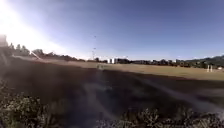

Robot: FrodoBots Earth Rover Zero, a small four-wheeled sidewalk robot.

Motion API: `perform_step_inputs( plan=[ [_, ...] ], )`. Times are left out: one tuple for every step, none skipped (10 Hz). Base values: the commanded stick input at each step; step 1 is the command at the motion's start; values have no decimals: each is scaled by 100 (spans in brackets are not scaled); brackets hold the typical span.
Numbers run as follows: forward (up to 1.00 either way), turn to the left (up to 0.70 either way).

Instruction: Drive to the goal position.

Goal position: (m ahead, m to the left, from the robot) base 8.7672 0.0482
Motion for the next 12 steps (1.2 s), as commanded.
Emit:
perform_step_inputs(
  plan=[
    [50, 0],
    [50, 0],
    [50, 0],
    [50, 0],
    [50, 0],
    [50, 0],
    [50, 0],
    [50, 23],
    [50, 50],
    [50, 47],
    [50, 25],
    [50, 3]
  ],
)
